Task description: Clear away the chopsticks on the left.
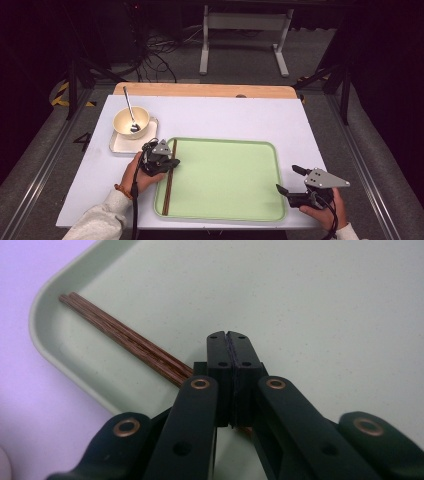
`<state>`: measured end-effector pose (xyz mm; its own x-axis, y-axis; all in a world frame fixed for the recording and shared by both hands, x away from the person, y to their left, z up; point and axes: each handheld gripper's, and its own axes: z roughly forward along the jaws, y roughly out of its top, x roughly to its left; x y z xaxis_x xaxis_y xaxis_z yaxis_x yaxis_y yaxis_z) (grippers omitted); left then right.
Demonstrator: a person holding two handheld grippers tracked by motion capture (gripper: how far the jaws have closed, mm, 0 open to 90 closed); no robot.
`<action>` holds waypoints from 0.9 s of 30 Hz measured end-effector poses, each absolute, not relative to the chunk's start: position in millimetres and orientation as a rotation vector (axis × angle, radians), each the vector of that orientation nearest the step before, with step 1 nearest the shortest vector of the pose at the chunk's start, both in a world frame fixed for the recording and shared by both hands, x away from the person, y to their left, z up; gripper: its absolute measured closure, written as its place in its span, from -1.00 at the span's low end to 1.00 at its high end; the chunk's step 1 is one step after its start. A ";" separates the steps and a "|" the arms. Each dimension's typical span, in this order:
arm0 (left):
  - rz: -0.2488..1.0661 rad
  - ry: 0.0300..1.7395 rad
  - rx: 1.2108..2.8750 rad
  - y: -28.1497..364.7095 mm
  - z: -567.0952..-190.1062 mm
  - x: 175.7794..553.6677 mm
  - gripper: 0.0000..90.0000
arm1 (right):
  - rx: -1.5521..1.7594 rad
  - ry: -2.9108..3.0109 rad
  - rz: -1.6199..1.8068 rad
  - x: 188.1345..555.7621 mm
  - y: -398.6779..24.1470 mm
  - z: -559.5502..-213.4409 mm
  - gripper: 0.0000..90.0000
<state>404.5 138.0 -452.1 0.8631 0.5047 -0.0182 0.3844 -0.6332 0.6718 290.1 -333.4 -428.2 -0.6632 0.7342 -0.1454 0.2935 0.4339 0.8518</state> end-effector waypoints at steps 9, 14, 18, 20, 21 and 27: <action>0.239 0.641 2.330 138.7 -452.7 405.8 0.97 | 0.862 2.186 1.153 290.0 -333.7 -428.1 -0.63; 0.253 0.628 2.314 139.0 -450.2 404.4 0.95 | 0.860 2.183 1.151 290.3 -334.1 -427.9 -0.63; 0.287 0.594 2.319 138.0 -445.6 400.8 0.95 | 0.869 2.181 1.155 291.2 -335.2 -427.9 -0.63; 0.304 0.578 2.319 138.6 -442.3 397.7 0.92 | 0.862 2.180 1.167 291.3 -335.3 -427.2 -0.64; 0.320 0.561 2.309 140.9 -438.6 394.8 0.90 | 0.863 2.178 1.167 291.1 -334.9 -426.7 -0.64; 0.367 0.516 2.271 153.9 -426.1 387.0 0.60 | 0.848 2.187 1.157 291.6 -332.3 -426.8 -0.64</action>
